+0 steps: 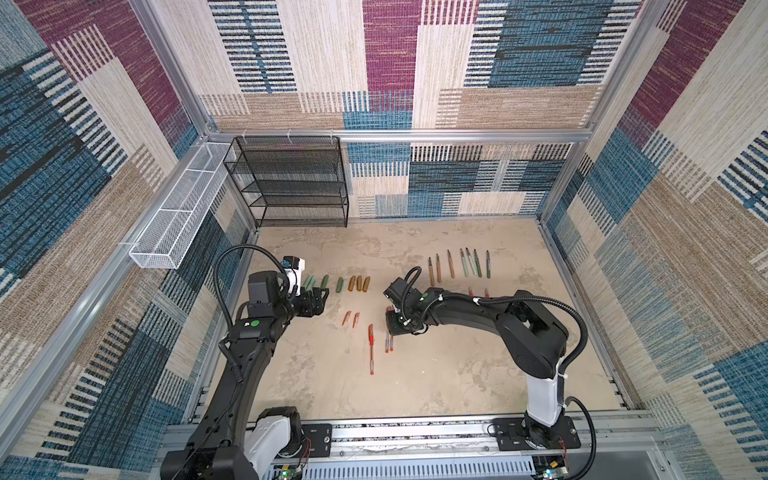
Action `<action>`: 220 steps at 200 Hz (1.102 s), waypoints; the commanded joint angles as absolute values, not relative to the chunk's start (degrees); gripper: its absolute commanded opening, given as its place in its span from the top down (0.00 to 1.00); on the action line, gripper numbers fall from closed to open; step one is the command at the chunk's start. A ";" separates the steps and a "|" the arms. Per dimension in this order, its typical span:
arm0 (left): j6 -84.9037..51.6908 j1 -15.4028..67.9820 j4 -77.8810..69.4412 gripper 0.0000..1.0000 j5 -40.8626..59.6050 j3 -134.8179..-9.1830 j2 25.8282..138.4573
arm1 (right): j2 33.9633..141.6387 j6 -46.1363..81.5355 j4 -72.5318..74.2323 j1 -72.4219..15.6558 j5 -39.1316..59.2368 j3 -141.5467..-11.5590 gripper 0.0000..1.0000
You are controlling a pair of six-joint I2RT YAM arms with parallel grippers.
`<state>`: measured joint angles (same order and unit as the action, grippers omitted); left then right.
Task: Open the pen caps
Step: 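Move the right gripper to the red pens and grasp a capped pen, then raise the red pen cap-first toward the left gripper while left grips the cap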
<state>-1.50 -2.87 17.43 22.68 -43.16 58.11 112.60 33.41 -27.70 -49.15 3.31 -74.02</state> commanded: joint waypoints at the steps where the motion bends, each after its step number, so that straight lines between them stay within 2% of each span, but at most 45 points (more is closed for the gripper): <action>1: -1.54 -2.81 17.41 0.19 23.24 -43.72 58.15 | 113.40 33.48 -29.92 -49.35 2.41 -74.11 0.73; 63: -1.50 -2.72 17.27 0.19 23.14 -43.95 58.83 | 111.82 33.09 -32.52 -49.57 0.23 -70.87 0.78; 87: -1.42 -2.64 16.49 0.19 22.59 -43.31 58.96 | 111.43 32.96 -34.46 -49.63 -3.39 -69.52 0.80; 138: -3.08 -2.57 16.56 0.19 24.73 -43.99 59.40 | 109.47 32.67 -36.07 -49.54 -7.07 -67.65 0.91; 170: -4.28 -2.57 15.74 0.19 28.75 -43.87 59.51 | 106.11 33.10 -34.44 -49.45 -7.01 -67.09 0.96; 194: -6.20 -2.32 14.13 0.20 32.65 -43.34 59.86 | 102.96 32.43 -31.77 -49.33 -7.56 -67.38 0.97; 220: -9.04 -2.45 11.78 0.22 41.48 -42.85 59.99 | 98.16 31.86 -24.97 -49.48 -5.12 -66.71 0.96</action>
<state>-5.61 -2.46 15.62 32.51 -43.42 59.94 101.67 32.84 -31.90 -49.39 -6.07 -67.11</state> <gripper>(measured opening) 0.788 0.096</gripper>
